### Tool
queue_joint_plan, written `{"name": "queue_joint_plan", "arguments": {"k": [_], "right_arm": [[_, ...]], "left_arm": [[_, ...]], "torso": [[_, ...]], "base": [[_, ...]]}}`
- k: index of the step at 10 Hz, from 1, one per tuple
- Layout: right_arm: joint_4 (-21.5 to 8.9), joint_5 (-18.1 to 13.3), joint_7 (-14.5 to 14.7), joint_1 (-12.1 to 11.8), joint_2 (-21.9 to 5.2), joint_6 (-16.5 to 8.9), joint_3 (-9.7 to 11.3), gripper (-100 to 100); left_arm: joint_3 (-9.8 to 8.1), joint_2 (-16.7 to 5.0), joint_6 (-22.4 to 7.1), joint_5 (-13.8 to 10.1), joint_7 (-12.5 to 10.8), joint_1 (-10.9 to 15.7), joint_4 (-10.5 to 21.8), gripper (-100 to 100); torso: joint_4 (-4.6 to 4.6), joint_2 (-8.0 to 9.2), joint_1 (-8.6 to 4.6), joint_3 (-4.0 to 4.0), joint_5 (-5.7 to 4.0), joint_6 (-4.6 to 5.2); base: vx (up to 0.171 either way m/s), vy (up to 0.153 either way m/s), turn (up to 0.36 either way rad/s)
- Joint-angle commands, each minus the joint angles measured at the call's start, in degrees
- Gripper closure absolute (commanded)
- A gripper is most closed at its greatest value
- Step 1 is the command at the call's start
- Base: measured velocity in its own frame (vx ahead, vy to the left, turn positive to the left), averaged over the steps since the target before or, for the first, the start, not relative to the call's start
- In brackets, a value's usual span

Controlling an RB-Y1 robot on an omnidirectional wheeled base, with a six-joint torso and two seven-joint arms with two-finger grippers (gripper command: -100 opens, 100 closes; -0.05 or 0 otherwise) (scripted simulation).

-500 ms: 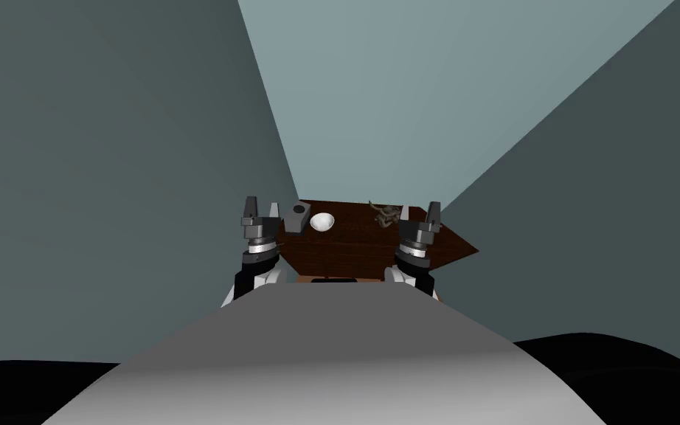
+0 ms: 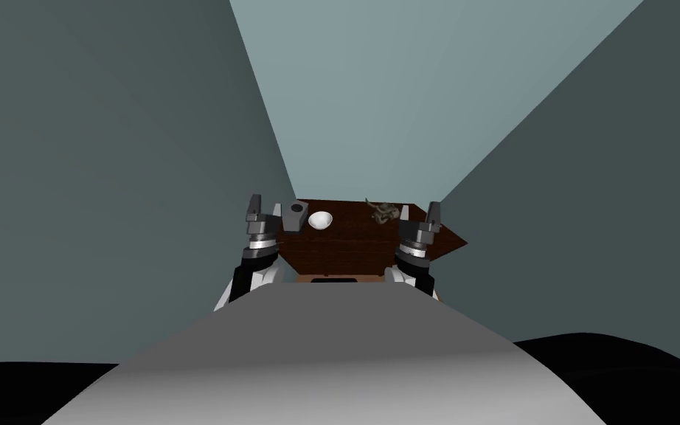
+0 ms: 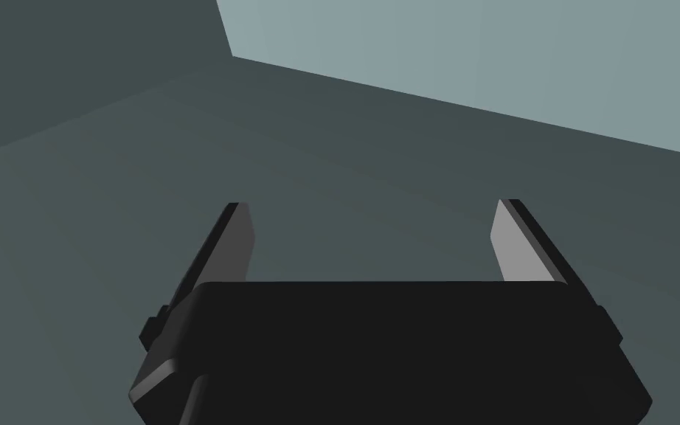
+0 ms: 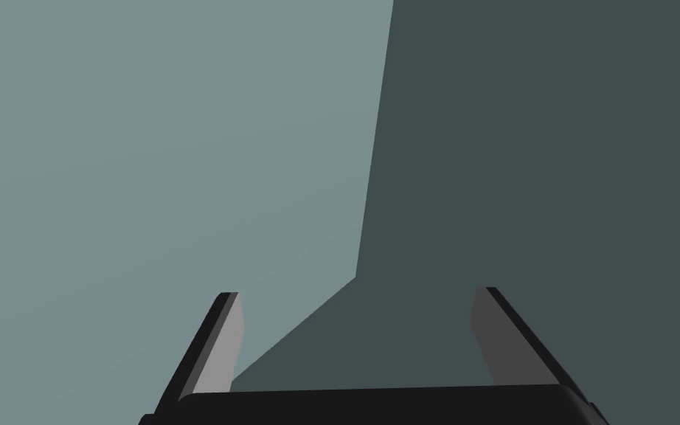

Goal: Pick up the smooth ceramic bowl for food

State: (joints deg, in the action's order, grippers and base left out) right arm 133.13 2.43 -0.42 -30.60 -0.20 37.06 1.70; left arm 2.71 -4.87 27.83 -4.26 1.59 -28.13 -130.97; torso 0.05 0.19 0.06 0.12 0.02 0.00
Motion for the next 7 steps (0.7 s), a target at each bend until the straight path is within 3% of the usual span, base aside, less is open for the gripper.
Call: {"name": "queue_joint_plan", "arguments": {"k": [1, 7], "right_arm": [[0.0, 0.0, 0.0, 0.0, 0.0, 0.0, 0.0, 0], [0.0, 0.0, 0.0, 0.0, 0.0, 0.0, 0.0, 0]], "left_arm": [[-0.65, -0.6, -2.9, -0.3, -0.1, 0.9, 0.1, -100], [-2.73, -2.6, -12.3, -1.5, -0.7, 3.4, 0.1, -100]], "torso": [[0.0, 0.0, 0.0, 0.0, 0.0, 0.0], [-0.02, -0.06, -0.02, -0.04, -0.01, 0.01]], "base": [[-0.042, 0.002, -0.075], [-0.041, 0.005, -0.082]]}}
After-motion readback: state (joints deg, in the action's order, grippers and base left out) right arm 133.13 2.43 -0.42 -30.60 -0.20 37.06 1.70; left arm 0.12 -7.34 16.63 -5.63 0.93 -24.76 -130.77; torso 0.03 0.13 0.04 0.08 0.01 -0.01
